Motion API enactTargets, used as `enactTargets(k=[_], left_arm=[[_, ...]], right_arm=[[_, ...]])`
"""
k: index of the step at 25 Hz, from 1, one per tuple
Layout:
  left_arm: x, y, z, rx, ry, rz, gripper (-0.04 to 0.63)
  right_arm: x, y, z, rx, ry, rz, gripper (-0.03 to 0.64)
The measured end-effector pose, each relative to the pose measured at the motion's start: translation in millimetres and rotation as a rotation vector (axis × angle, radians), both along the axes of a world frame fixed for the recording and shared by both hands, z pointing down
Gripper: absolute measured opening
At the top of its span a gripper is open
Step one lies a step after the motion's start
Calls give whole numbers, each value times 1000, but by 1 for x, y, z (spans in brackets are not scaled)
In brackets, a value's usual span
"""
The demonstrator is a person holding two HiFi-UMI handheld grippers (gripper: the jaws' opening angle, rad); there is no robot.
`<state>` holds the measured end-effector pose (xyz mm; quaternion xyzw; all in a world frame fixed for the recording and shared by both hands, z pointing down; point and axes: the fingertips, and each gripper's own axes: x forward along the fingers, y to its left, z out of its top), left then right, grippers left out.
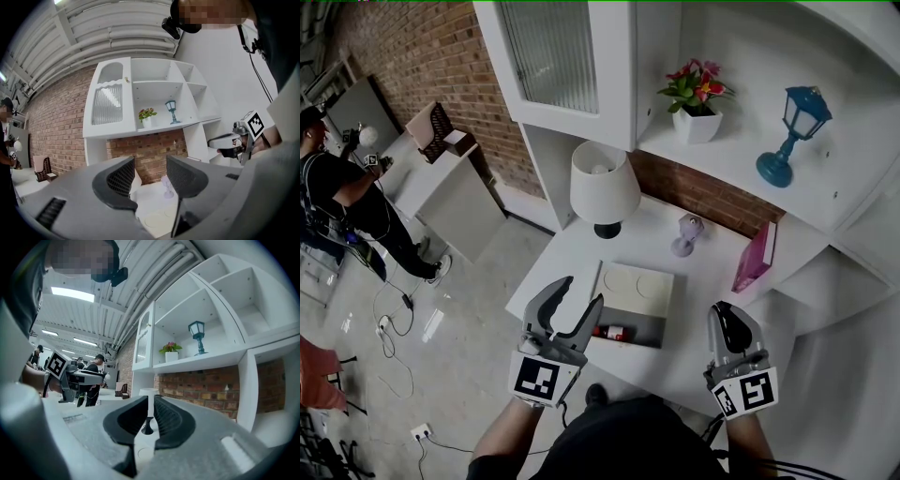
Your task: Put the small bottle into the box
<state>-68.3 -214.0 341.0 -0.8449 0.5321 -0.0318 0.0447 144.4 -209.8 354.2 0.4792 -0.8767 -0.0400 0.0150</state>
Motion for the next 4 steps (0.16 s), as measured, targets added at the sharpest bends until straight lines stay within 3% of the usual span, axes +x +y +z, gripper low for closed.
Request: enactTargets(k=[4], left_arm=[[3, -2, 3, -13, -8, -7, 210]], right_arm=[[5, 0, -2, 1, 1, -8, 26]])
